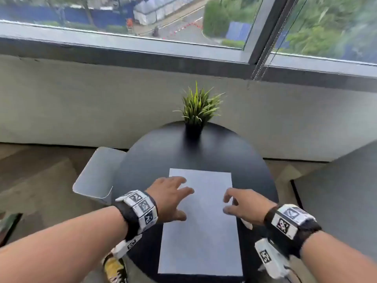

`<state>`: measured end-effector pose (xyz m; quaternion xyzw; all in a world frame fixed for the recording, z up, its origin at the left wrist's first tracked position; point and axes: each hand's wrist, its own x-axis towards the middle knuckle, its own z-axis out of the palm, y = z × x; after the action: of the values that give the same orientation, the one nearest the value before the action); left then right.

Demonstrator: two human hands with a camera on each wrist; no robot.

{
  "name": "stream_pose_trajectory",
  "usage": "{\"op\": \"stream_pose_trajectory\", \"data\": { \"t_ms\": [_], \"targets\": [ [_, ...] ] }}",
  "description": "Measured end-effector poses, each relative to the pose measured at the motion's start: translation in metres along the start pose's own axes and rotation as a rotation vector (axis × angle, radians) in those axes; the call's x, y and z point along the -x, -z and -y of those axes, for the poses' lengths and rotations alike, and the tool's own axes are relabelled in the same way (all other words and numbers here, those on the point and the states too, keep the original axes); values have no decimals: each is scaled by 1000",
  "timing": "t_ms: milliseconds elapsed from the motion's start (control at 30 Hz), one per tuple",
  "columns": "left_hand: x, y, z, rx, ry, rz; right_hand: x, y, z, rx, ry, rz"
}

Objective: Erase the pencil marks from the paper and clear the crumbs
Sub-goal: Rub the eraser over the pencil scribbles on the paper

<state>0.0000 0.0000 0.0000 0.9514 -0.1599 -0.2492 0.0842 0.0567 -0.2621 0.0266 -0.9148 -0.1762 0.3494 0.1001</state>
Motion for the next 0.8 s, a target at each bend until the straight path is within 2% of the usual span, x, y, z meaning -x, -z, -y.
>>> {"op": "stream_pose_trajectory", "data": {
  "t_ms": [67, 200, 300, 533, 667, 800],
  "targets": [
    [-6, -14, 3, -79, -30, 1, -5, -8, -6, 59, -8, -14],
    [-11, -41, 1, -178, -52, -24, -4, -23, -30, 166, -62, -172],
    [-10, -48, -2, -191, -37, -52, -2, -34, -47, 219, -123, -195],
    [4, -49, -13, -151, 19, -20, 6, -58, -46, 28, -140, -227],
    [20, -58, -20, -157, 31, -8, 15, -66, -31, -12, -48, -289],
    [35, -70, -28, -149, 44, -111, 39, -75, -7, -78, 126, -276]
  ]
}}
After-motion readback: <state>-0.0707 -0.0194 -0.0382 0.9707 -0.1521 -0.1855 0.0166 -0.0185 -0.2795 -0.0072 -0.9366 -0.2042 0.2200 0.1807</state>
